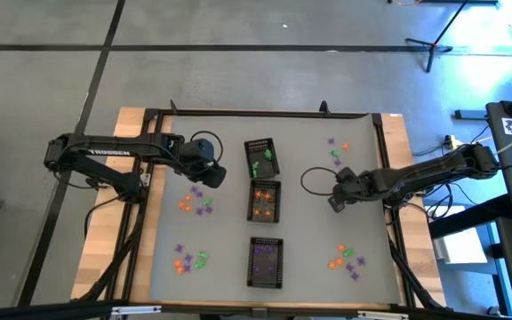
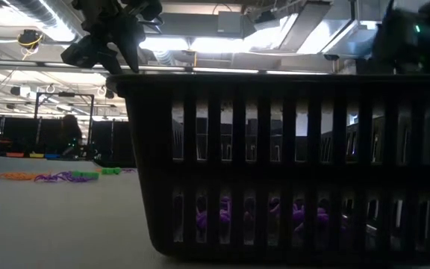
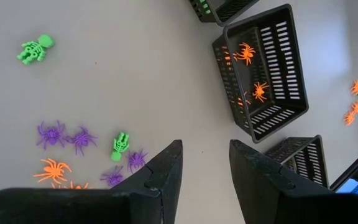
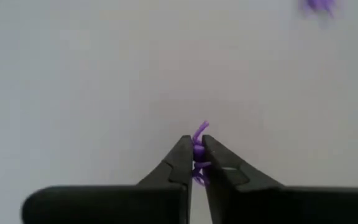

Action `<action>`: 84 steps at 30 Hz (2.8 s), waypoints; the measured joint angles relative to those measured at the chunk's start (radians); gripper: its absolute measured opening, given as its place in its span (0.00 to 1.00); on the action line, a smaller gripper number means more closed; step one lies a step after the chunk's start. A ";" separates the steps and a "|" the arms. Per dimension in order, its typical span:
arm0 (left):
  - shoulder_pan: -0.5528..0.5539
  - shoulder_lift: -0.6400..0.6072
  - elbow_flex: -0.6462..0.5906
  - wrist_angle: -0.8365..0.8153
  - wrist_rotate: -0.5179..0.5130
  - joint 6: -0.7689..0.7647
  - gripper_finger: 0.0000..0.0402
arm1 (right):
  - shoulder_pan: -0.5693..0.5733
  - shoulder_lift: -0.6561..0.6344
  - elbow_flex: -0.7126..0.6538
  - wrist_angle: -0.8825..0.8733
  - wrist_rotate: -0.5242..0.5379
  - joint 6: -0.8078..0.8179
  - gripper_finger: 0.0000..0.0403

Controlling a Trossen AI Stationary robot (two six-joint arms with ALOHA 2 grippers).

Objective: Sort Halloween decoration
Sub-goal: Put the violet spider toy into the bottom black bin

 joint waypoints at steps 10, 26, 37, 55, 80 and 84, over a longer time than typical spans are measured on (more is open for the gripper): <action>0.000 0.000 0.000 0.000 0.000 0.000 0.31 | 0.020 0.053 0.099 0.827 -0.384 -0.397 0.03; 0.000 0.000 0.000 0.000 0.000 0.000 0.31 | 0.214 0.560 0.547 0.761 -0.522 -0.706 0.08; 0.000 0.000 0.000 0.001 0.000 0.000 0.31 | 0.198 0.625 0.622 0.649 -0.518 -0.782 0.40; 0.000 0.000 0.000 0.000 0.000 0.000 0.31 | -0.229 0.105 0.218 0.232 0.155 -0.531 0.33; 0.000 0.000 0.000 0.000 0.000 0.000 0.31 | -0.741 0.215 -0.011 0.389 -0.010 -0.565 0.34; 0.000 0.000 0.000 0.000 0.000 0.000 0.31 | -0.740 0.254 -0.009 0.398 -0.037 -0.570 0.32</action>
